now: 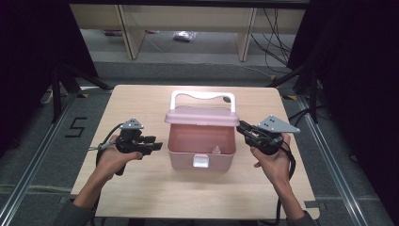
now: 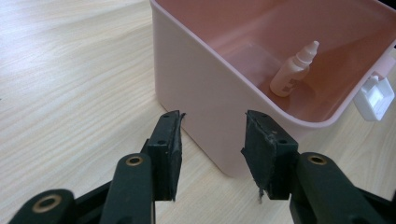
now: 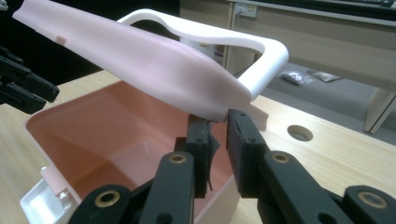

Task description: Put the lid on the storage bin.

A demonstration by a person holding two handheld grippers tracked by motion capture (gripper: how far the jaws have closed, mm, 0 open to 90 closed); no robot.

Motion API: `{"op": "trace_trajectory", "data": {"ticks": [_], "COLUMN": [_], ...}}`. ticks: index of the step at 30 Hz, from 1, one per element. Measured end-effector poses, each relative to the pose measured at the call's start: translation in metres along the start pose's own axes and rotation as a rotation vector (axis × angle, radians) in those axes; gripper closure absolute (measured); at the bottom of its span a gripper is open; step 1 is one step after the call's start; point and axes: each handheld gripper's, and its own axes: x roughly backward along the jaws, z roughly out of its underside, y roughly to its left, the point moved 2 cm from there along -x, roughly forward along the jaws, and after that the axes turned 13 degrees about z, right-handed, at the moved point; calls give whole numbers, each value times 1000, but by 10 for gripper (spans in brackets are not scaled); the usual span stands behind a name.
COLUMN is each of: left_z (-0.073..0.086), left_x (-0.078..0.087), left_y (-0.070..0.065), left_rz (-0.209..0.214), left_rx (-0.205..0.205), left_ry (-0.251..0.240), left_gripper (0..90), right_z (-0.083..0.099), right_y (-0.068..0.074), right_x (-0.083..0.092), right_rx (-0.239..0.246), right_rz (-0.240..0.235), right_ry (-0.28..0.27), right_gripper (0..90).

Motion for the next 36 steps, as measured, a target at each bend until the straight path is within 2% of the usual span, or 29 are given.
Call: {"op": "trace_trajectory", "data": {"ticks": [1, 2, 3, 4, 7, 8, 9, 10, 14, 17, 20, 22, 23, 24, 25, 26, 27, 28, 29, 30, 31, 32, 33, 35, 36], "left_z": [1, 2, 3, 4, 7, 9, 10, 11, 17, 19, 21, 21, 21, 21, 22, 22, 23, 23, 24, 25, 25, 26, 26, 28, 29], "left_x": [1, 2, 0, -1, -2, -1, -2, -2, -1, -3, -3, -5, -5, -4, -6, -7, -6, -6, -8, -9, -8, -9, -9, -10, -11], "left_y": [0, 1, -1, -1, 0, 1, 1, 2, 4, 4, 5, 3, 3, 4, 2, 2, 3, 3, 1, 1, 2, 2, 2, 0, 0], "left_rz": [-1, 0, 7, 1, 10, 5, 5, 3, 10, 13, 8, 14, 15, 19, 16, 16, 18, 23, 27, 23, 24, 22, 29, 27, 26], "left_rx": [-12, -20, -4, -1, 0, -16, 1, 2, -6, 11, 2, 12, 12, -7, 9, 6, -9, -11, 7, 5, -13, -4, -4, 6, 6], "left_ry": [15, 25, 9, 3, 10, 33, 14, 12, 45, 31, 41, 23, 26, 53, 34, 34, 56, 67, 46, 43, 69, 71, 71, 62, 53], "left_gripper": [556, 554, 550, 547, 542, 537, 533, 530, 507, 504, 503, 504, 503, 503, 503, 503, 501, 501, 500, 497, 495, 494, 494, 493, 492], "right_z": [2, 3, 4, 5, 7, 8, 9, 10, 15, 18, 20, 21, 21, 22, 23, 23, 24, 25, 26, 28, 29, 30, 31, 32, 33], "right_y": [-1, 0, -1, 1, 1, 2, 2, 3, 3, 4, 4, 5, 5, 5, 6, 5, 4, 5, 5, 5, 8, 7, 8, 6, 8], "right_x": [1, 2, 1, 2, 2, 2, 2, 3, 4, 4, 5, 4, 4, 4, 5, 5, 4, 4, 4, 4, 6, 5, 6, 7, 9], "right_rx": [9, -6, 10, -5, 0, -15, -1, 0, 12, 4, 4, 2, 13, 11, -3, 12, 32, 22, 22, 18, 3, 26, 7, 28, 13], "right_rz": [15, 0, -1, 3, -6, -10, -14, -9, -13, -19, -12, -36, -21, -18, -19, -31, -26, -34, -40, -43, -29, -45, -39, -38, -50], "right_ry": [-5, 8, -10, 8, 9, 12, 9, 14, 22, 41, 51, 46, 51, 50, 65, 72, 67, 75, 71, 81, 92, 92, 94, 81, 103], "right_gripper": [787, 785, 784, 782, 773, 770, 766, 760, 753, 749, 746, 743, 742, 741, 741, 740, 739, 738, 738, 737, 735, 732, 730, 726, 718]}}
